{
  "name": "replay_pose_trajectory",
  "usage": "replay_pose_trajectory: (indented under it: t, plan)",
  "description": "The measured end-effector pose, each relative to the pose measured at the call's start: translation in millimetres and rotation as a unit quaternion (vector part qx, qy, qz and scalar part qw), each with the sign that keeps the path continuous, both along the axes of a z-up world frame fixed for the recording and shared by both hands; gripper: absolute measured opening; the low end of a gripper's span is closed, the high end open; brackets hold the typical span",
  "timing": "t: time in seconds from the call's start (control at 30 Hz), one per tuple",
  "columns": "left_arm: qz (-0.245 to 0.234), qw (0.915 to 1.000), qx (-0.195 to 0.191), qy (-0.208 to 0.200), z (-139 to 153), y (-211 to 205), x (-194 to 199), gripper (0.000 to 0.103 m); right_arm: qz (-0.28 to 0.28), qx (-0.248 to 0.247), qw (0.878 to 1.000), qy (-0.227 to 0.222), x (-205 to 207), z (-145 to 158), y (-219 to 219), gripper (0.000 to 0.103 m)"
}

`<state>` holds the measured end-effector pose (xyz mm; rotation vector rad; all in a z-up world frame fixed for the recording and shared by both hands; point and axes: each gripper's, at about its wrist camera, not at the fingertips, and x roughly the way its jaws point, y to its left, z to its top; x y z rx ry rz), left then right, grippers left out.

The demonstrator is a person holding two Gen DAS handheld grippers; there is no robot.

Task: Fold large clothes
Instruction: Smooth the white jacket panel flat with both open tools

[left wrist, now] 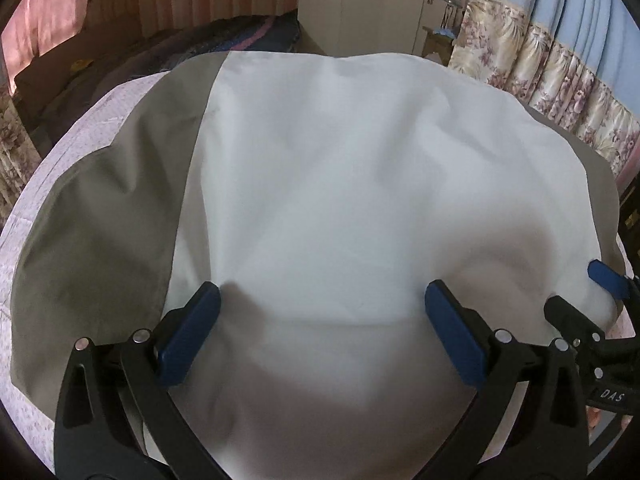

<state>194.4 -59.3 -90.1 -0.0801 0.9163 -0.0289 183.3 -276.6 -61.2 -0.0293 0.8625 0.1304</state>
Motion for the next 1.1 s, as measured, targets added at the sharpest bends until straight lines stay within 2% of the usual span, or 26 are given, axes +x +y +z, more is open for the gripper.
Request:
replay_pose_trajectory:
  t: [0.3,0.77,0.87,0.97,1.0,1.1]
  plan:
    - [-0.005,1.0,0.001,0.001,-5.4,-1.8,3.7,0.1,0.003,0.002,1.0,0.005,0.9,-6.2,-1.5,0.102]
    - [-0.009,0.9998,0.013,0.013,-4.0,-4.9,10.2,0.1,0.009,0.004,1.0,0.006,0.0,0.1,-2.0,0.101]
    - [-0.006,0.9998,-0.007,0.02,10.4,-0.1,6.3,0.1,0.007,0.051,0.999,-0.012,-18.7,20.0,-20.4,0.101]
    - [0.006,0.9996,-0.024,0.011,27.0,0.4,-5.8,0.1,-0.032,0.13,0.991,-0.028,-46.3,32.3,-63.6,0.101]
    - [0.003,0.9996,-0.029,0.007,31.3,-3.0,-10.0,0.1,-0.053,0.152,0.986,-0.03,-54.5,31.9,-78.0,0.101]
    - [-0.011,0.9996,-0.026,0.002,36.8,-19.8,-19.6,0.1,-0.136,0.229,0.964,-0.007,-77.1,17.2,-123.5,0.101]
